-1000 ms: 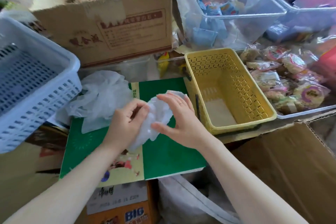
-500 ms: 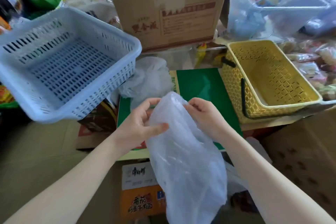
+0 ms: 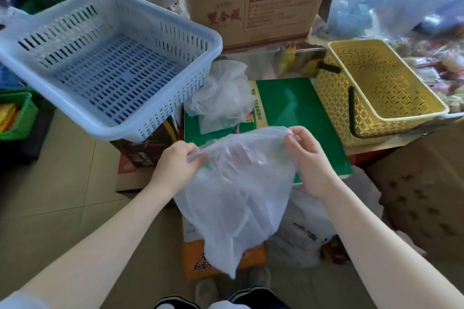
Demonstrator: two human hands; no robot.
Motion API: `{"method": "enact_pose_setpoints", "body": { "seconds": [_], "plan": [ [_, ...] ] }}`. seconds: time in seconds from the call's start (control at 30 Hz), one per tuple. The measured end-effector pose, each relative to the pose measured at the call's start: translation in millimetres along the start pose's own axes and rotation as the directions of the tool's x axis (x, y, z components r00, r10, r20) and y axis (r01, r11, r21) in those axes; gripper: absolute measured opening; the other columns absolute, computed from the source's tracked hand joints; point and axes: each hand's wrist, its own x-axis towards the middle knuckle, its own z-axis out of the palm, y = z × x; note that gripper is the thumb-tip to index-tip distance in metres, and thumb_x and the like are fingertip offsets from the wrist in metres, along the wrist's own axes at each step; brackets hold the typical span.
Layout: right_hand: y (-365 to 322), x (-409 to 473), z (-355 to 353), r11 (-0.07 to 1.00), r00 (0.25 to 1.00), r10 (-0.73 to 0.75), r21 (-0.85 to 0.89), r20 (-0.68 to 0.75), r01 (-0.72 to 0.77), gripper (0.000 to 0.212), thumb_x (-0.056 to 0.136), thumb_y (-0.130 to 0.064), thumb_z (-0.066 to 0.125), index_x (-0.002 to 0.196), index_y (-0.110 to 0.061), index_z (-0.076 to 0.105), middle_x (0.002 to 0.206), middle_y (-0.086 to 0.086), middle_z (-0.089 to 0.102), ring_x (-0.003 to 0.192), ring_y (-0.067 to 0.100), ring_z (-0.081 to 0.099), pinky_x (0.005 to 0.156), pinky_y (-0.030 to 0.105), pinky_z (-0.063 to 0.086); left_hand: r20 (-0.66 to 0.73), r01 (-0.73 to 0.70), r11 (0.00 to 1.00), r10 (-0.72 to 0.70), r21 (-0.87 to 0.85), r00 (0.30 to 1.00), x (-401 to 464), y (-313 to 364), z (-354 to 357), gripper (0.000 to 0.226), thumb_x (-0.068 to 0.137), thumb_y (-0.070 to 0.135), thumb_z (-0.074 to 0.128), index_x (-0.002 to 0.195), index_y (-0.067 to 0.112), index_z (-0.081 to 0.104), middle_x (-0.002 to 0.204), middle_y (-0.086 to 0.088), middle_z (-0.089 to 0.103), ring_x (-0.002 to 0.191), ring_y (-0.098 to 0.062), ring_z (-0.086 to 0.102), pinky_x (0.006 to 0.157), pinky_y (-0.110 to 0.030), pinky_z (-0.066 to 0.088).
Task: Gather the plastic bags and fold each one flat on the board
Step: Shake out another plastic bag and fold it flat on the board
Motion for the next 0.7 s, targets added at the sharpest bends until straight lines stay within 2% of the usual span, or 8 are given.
{"method": "enact_pose_setpoints", "body": {
  "seconds": [0.07, 0.17, 0.23, 0.33, 0.47, 0.53, 0.6, 0.7],
  "plan": [
    [-8, -14, 5, 0.967, 0.956, -0.098, -0.202, 0.277, 0.157, 0.019, 0.09, 0.0, 0.054, 0.09, -0.019, 0.058, 0.084, -0.016, 0.061, 0.075, -0.002, 0.055, 0.065, 0.012, 0.042, -0.058, 0.042, 0.987, -0.052, -0.156, 0.997, 3, -4, -6, 0.026, 0.092, 0.025, 0.052, 0.068, 0.016, 0.048, 0.071, -0.001, 0.051, 0.067, -0.016, 0.048, 0.056, -0.013, 0.032],
    [3, -30, 13, 0.659, 0.781, 0.135, -0.644, 0.61, 0.389, 0.018, 0.088, -0.003, 0.058, 0.098, -0.017, 0.065, 0.113, -0.017, 0.052, 0.102, -0.01, 0.047, 0.079, 0.001, 0.035, -0.084, 0.073, 0.921, -0.113, -0.382, 0.99, 1, -2, -13, 0.012, 0.094, 0.021, 0.046, 0.086, 0.014, 0.051, 0.081, -0.001, 0.056, 0.074, -0.015, 0.052, 0.063, -0.028, 0.039],
    [10, -39, 21, 0.594, 0.786, 0.182, -0.703, 0.591, 0.391, 0.031, 0.085, -0.018, 0.065, 0.116, -0.015, 0.06, 0.124, -0.012, 0.049, 0.112, 0.003, 0.046, 0.092, 0.014, 0.039, -0.035, 0.054, 0.892, -0.078, -0.449, 0.996, -3, 1, -17, 0.008, 0.094, 0.02, 0.047, 0.091, 0.015, 0.053, 0.082, 0.002, 0.056, 0.074, -0.01, 0.052, 0.064, -0.026, 0.041],
    [2, -45, 33, 0.677, 0.912, 0.196, -0.722, 0.361, 0.141, 0.074, 0.074, -0.034, 0.076, 0.137, -0.027, 0.037, 0.128, -0.022, 0.039, 0.117, -0.001, 0.037, 0.098, 0.022, 0.033, 0.048, 0.091, 0.859, -0.077, -0.504, 0.996, -8, -3, -17, 0.012, 0.093, 0.023, 0.047, 0.087, 0.017, 0.056, 0.084, -0.003, 0.061, 0.076, -0.015, 0.055, 0.068, -0.032, 0.044],
    [3, -46, 49, 0.85, 0.944, 0.209, -0.524, 0.256, -0.047, 0.015, 0.086, -0.022, 0.065, 0.099, -0.014, 0.067, 0.097, 0.002, 0.07, 0.092, 0.027, 0.065, 0.085, 0.045, 0.051, 0.16, 0.21, 0.831, -0.147, -0.515, 0.976, -10, -16, -16, 0.027, 0.093, 0.034, 0.048, 0.096, 0.01, 0.061, 0.086, 0.004, 0.058, 0.085, -0.017, 0.054, 0.078, -0.035, 0.043],
    [5, -43, 53, 0.949, 0.967, 0.239, -0.233, 0.082, -0.215, 0.02, 0.093, -0.018, 0.054, 0.103, -0.004, 0.065, 0.094, 0.012, 0.07, 0.089, 0.033, 0.065, 0.084, 0.05, 0.05, 0.167, 0.199, 0.881, -0.139, -0.429, 0.976, -8, -24, -17, 0.037, 0.087, 0.045, 0.054, 0.1, 0.01, 0.061, 0.092, 0.008, 0.058, 0.088, -0.015, 0.054, 0.081, -0.035, 0.043],
    [2, -39, 51, 0.942, 0.943, 0.332, 0.058, -0.025, -0.331, 0.024, 0.096, -0.02, 0.048, 0.107, -0.003, 0.062, 0.09, 0.012, 0.069, 0.082, 0.03, 0.065, 0.081, 0.047, 0.051, 0.119, 0.136, 0.98, -0.12, -0.144, 0.986, -8, -29, -17, 0.037, 0.087, 0.04, 0.057, 0.114, 0.016, 0.055, 0.11, 0.004, 0.057, 0.102, -0.016, 0.052, 0.086, -0.031, 0.04],
    [1, -33, 49, 0.873, 0.886, 0.456, 0.231, -0.079, -0.429, 0.024, 0.096, -0.026, 0.05, 0.099, -0.007, 0.064, 0.081, 0.007, 0.07, 0.07, 0.022, 0.067, 0.068, 0.035, 0.055, -0.012, -0.123, 0.992, 0.123, 0.012, 0.992, -20, -17, -19, 0.054, 0.09, 0.047, 0.044, 0.134, 0.014, 0.041, 0.137, -0.003, 0.041, 0.128, -0.017, 0.033, 0.103, -0.025, 0.022]
  ]
}}
